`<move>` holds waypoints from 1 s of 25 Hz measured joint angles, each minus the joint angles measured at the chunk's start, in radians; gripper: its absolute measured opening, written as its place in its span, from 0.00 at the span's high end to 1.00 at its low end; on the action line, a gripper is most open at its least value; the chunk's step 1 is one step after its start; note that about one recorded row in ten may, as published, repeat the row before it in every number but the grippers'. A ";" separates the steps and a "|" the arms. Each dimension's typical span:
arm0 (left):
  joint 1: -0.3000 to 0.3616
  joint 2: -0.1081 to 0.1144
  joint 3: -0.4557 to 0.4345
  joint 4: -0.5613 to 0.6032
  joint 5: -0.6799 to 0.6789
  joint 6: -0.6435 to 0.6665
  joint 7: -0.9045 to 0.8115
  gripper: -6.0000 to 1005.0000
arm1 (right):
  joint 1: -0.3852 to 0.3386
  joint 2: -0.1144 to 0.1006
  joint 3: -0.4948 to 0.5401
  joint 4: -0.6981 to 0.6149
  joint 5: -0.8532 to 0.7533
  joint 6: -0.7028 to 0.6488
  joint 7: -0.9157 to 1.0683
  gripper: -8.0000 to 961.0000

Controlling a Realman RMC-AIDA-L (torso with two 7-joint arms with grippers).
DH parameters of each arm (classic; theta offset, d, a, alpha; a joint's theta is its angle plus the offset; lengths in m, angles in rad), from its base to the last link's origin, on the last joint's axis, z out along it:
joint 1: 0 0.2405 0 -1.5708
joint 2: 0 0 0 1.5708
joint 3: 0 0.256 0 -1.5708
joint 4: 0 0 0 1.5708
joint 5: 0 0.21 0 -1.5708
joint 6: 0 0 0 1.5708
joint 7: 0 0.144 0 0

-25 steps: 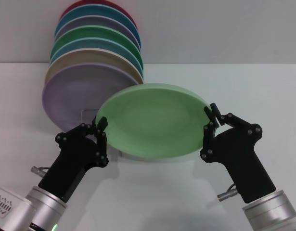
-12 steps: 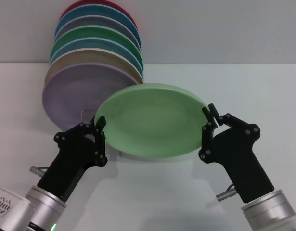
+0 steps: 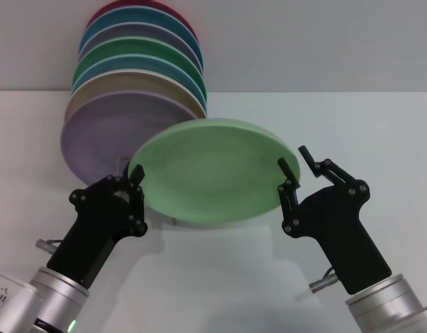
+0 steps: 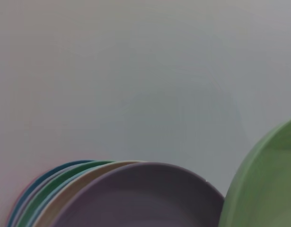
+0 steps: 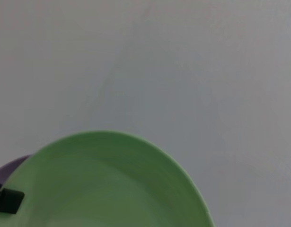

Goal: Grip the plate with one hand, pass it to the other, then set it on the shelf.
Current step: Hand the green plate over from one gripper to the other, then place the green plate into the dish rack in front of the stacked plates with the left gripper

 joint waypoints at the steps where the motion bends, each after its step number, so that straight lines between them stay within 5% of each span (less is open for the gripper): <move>1: 0.000 0.000 0.000 0.000 0.000 0.000 0.000 0.95 | 0.000 0.000 0.000 0.000 0.000 0.000 0.000 0.83; 10: 0.054 0.010 -0.039 -0.004 -0.001 0.119 -0.014 0.95 | -0.028 -0.004 -0.054 0.016 -0.003 -0.084 -0.001 0.58; 25: 0.052 0.012 -0.111 0.168 0.001 0.363 -0.091 0.95 | 0.018 0.001 -0.073 -0.048 0.010 -0.033 0.004 0.58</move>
